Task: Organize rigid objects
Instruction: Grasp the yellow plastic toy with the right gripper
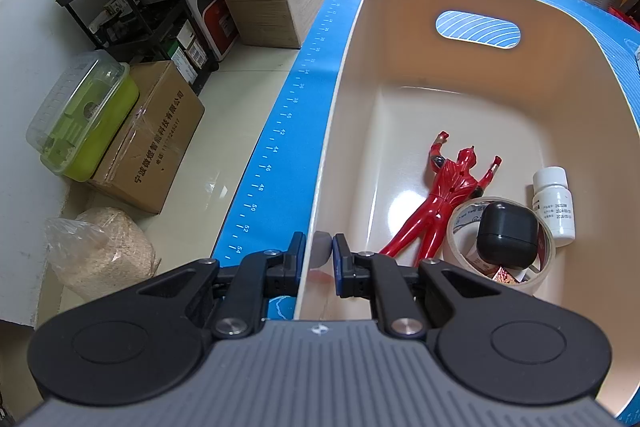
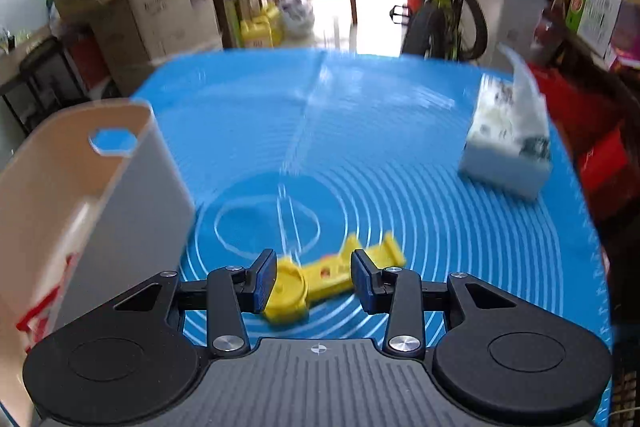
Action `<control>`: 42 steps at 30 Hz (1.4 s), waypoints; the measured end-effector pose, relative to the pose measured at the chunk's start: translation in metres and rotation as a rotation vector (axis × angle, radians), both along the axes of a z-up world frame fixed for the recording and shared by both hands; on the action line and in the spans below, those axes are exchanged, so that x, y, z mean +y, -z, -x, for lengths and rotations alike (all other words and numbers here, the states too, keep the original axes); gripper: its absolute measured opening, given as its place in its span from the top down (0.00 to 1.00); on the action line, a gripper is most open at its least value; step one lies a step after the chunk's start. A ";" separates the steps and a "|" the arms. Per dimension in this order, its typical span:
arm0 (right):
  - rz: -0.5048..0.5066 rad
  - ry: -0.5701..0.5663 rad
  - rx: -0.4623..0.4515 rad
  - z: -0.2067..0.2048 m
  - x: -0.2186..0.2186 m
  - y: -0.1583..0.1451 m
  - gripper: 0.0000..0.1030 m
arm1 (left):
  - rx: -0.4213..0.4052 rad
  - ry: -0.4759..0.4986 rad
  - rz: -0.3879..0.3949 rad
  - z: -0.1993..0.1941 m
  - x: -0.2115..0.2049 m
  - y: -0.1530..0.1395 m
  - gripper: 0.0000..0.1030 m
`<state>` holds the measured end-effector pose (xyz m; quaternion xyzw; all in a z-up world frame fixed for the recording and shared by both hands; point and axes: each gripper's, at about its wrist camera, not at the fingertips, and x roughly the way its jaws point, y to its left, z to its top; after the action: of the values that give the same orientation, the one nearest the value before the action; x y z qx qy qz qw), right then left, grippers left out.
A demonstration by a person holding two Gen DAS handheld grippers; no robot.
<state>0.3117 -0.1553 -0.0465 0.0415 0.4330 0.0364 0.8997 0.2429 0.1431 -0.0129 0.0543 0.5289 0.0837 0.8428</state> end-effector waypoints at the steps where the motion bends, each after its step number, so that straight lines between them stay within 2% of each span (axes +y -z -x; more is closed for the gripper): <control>1: 0.004 -0.004 0.012 -0.002 0.002 0.004 0.50 | 0.000 0.000 0.000 0.000 0.000 0.000 0.84; 6: -0.005 -0.011 0.067 0.000 0.010 0.023 0.49 | 0.000 0.001 -0.001 0.000 0.000 0.000 0.84; 7: -0.011 0.003 0.084 -0.001 0.011 0.027 0.38 | 0.000 0.001 -0.001 0.000 0.000 0.000 0.84; 9: -0.044 0.044 0.090 -0.001 0.012 0.031 0.26 | 0.000 0.001 -0.001 0.000 0.000 0.000 0.84; 12: -0.059 0.062 0.105 -0.004 0.018 0.036 0.26 | 0.000 0.001 -0.002 0.000 0.000 0.000 0.84; 22: 0.029 0.156 0.061 -0.010 0.045 0.053 0.24 | 0.000 0.004 -0.004 0.000 0.000 0.000 0.84; 24: 0.046 0.176 0.042 -0.010 0.048 0.055 0.25 | 0.000 0.005 -0.004 0.000 0.001 0.000 0.84; 27: 0.080 0.184 0.023 -0.007 0.055 0.057 0.37 | 0.000 0.003 -0.003 0.000 0.000 0.000 0.84; 28: 0.083 0.186 0.015 -0.008 0.054 0.056 0.45 | 0.000 0.002 -0.003 0.000 0.000 0.000 0.84; 30: 0.083 0.184 0.006 -0.006 0.052 0.054 0.51 | 0.000 0.003 -0.003 0.000 0.000 0.000 0.84; 37: 0.069 0.177 -0.030 -0.001 0.040 0.049 0.51 | 0.001 0.000 0.001 0.000 0.000 0.002 0.84; 42: 0.042 0.145 -0.093 0.008 0.039 0.030 0.51 | 0.001 -0.001 0.004 0.000 -0.001 0.002 0.84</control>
<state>0.3037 -0.1162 -0.0766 0.0521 0.3874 -0.0363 0.9197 0.2434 0.1425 -0.0149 0.0527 0.5294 0.0830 0.8426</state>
